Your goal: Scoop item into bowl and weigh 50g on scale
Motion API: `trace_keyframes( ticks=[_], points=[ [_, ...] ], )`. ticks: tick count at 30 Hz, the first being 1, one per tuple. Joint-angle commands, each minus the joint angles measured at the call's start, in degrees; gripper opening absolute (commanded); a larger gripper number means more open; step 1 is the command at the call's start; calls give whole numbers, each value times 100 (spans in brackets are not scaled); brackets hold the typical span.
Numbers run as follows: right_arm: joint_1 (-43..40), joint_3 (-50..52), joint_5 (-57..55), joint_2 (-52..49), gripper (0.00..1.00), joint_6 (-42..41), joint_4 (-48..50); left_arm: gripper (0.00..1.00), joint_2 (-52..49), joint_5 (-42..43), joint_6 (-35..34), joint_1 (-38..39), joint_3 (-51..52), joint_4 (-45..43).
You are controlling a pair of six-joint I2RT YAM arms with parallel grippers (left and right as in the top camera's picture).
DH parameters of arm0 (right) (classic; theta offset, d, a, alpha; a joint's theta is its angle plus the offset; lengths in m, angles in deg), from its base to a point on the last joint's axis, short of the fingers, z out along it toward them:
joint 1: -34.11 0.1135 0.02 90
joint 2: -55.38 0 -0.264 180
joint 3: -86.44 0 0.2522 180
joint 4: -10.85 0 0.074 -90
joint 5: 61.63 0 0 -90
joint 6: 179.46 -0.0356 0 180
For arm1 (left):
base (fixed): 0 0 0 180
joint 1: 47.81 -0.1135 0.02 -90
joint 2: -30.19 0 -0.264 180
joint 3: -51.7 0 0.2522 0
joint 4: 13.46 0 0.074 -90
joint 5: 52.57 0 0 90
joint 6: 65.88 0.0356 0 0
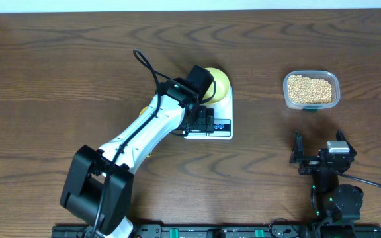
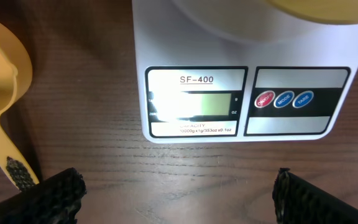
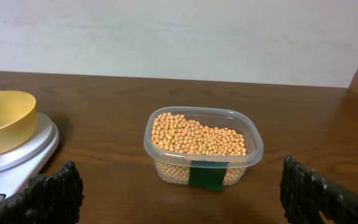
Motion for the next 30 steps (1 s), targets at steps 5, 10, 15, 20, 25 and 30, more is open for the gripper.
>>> trace_keyframes(
  ticks=[5, 10, 15, 20, 25, 30],
  points=[
    [-44, 15, 15, 35, 99, 46, -17, 99, 1161, -59, 417, 13, 730, -553],
    [-44, 15, 15, 35, 99, 44, -17, 99, 1150, -55, 350, 13, 1172, -1305],
    [-44, 15, 15, 35, 99, 44, -17, 99, 1110, -55, 352, 13, 1176, -1550],
    [-44, 15, 15, 35, 99, 46, -17, 99, 1097, -98, 352, 13, 1180, -1626],
    [-44, 15, 15, 35, 99, 46, -17, 99, 986, -144, 354, 13, 1185, -1633],
    [-44, 15, 15, 35, 99, 46, -17, 99, 817, -146, 354, 13, 1185, -1670]
  ],
)
